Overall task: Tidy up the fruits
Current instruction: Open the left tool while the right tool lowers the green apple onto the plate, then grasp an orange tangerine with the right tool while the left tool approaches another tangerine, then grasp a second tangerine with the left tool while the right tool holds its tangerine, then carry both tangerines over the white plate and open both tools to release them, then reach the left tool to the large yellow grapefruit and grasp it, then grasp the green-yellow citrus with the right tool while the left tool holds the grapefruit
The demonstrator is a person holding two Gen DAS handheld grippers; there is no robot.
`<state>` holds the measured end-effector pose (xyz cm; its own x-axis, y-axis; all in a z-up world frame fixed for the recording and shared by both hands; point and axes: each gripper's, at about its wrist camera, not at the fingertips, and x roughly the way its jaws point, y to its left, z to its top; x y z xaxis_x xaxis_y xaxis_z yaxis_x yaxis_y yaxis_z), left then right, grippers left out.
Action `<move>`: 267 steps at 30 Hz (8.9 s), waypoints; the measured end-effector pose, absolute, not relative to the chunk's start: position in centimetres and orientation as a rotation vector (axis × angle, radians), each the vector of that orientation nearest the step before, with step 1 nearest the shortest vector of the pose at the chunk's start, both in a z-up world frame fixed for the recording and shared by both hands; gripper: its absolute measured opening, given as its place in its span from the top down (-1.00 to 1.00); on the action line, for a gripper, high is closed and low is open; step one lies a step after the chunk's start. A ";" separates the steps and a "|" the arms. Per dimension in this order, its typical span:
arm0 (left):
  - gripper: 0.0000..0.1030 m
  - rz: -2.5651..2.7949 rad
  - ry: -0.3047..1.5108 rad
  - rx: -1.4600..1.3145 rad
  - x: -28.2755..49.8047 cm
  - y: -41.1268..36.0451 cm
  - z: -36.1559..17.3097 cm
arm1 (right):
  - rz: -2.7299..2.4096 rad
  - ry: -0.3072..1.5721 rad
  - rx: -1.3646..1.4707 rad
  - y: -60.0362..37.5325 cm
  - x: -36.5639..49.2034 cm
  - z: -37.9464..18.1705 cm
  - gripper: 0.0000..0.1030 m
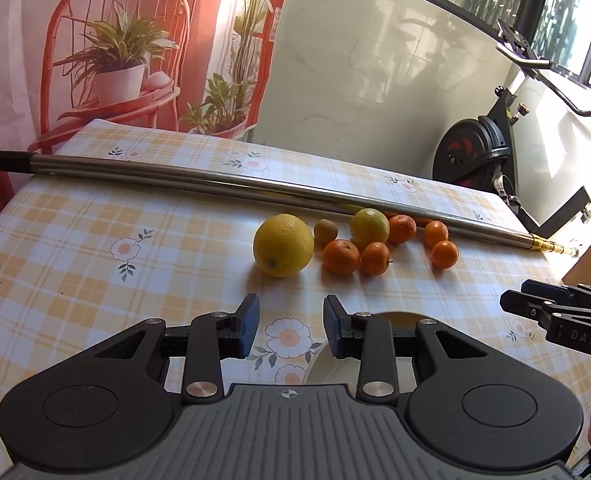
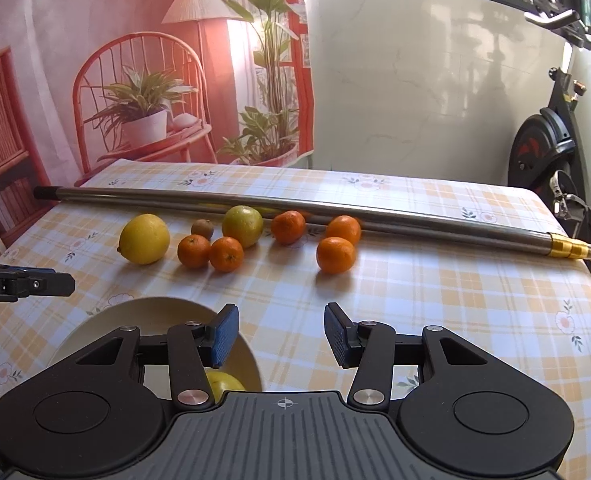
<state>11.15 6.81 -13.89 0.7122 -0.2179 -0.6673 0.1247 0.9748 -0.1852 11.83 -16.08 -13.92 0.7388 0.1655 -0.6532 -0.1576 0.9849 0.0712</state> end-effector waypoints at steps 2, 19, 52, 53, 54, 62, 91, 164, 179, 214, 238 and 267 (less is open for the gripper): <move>0.29 -0.183 0.748 -0.132 11.6 6.9 -13.5 | 0.177 0.700 0.000 -16.6 12.4 -13.7 0.14; 0.29 -0.175 0.757 -0.125 15.1 4.6 -13.8 | 0.204 0.608 -0.066 -18.1 20.2 -17.7 0.14; 0.29 -0.274 0.852 -0.012 18.9 -1.1 -16.5 | 0.172 0.655 0.064 -19.5 23.6 -22.3 0.31; 0.29 -0.289 0.852 -0.007 19.1 -1.3 -16.6 | 0.172 0.649 0.072 -19.6 23.4 -22.3 0.31; 0.29 -0.302 0.852 -0.004 19.3 -1.5 -16.6 | 0.174 0.642 0.082 -19.8 23.3 -22.3 0.31; 0.29 -0.356 0.826 0.065 20.8 -3.8 -17.7 | 0.158 0.603 0.121 -20.7 22.6 -22.0 0.31; 0.35 -0.360 0.832 0.240 22.1 -5.7 -19.6 | 0.160 0.601 0.147 -21.1 22.6 -22.0 0.31; 0.34 -0.368 0.834 0.131 11.0 1.6 -18.5 | 0.282 0.742 0.038 -11.7 12.2 -17.4 0.37; 0.34 -0.357 0.827 0.084 10.6 2.2 -18.0 | 0.263 0.742 0.048 -12.3 12.0 -17.2 0.36; -0.01 -0.148 0.760 -0.162 20.3 7.1 -15.6 | 0.140 0.688 0.189 -18.2 13.2 -16.8 0.36; -0.13 -0.211 0.855 -0.094 23.4 4.8 -19.5 | 0.125 0.730 0.209 -18.8 14.9 -18.5 0.36; -0.12 -0.138 0.679 -0.127 15.3 7.7 -13.5 | 0.352 0.640 -0.056 -12.8 22.2 -14.7 0.36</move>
